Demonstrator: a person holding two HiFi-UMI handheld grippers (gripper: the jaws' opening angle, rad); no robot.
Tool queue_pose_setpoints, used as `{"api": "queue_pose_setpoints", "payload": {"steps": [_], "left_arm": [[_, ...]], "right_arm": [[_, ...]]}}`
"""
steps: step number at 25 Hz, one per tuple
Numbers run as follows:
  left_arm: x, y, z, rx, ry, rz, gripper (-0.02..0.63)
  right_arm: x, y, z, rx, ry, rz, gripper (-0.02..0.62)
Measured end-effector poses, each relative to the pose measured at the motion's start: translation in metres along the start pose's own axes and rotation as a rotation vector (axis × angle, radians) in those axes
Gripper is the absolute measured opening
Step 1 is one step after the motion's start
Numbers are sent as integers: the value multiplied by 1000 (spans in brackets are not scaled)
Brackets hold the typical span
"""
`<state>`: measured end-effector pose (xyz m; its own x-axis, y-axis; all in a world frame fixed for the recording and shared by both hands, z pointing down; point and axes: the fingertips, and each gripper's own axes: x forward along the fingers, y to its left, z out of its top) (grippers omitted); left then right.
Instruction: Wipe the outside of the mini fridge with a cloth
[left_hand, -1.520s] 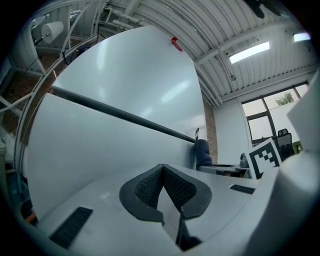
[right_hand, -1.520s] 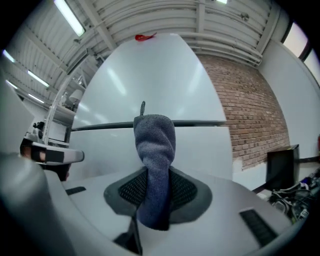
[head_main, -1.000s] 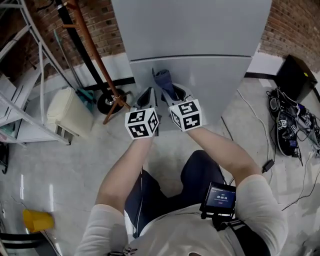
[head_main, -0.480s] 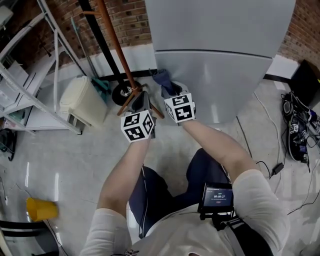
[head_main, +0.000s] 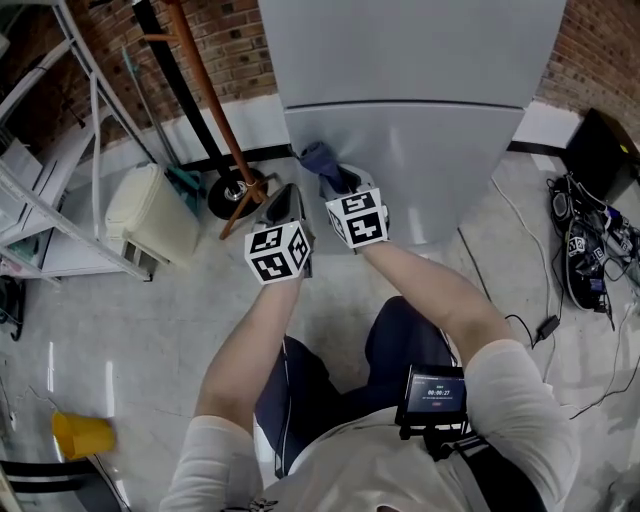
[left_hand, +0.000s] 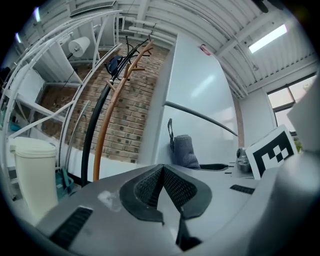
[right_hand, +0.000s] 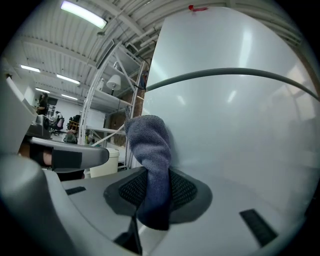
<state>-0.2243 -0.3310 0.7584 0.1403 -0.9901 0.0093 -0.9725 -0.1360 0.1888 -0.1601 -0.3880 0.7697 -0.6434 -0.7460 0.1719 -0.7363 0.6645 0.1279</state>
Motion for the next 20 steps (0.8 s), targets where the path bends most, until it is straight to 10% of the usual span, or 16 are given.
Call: {"api": "queue_pose_setpoints", "payload": {"steps": [20], "left_arm": [[74,-155,-25,25,43,-208,3]], "right_arm": [[-95,-174,-36,70,-2,-226,110]]}}
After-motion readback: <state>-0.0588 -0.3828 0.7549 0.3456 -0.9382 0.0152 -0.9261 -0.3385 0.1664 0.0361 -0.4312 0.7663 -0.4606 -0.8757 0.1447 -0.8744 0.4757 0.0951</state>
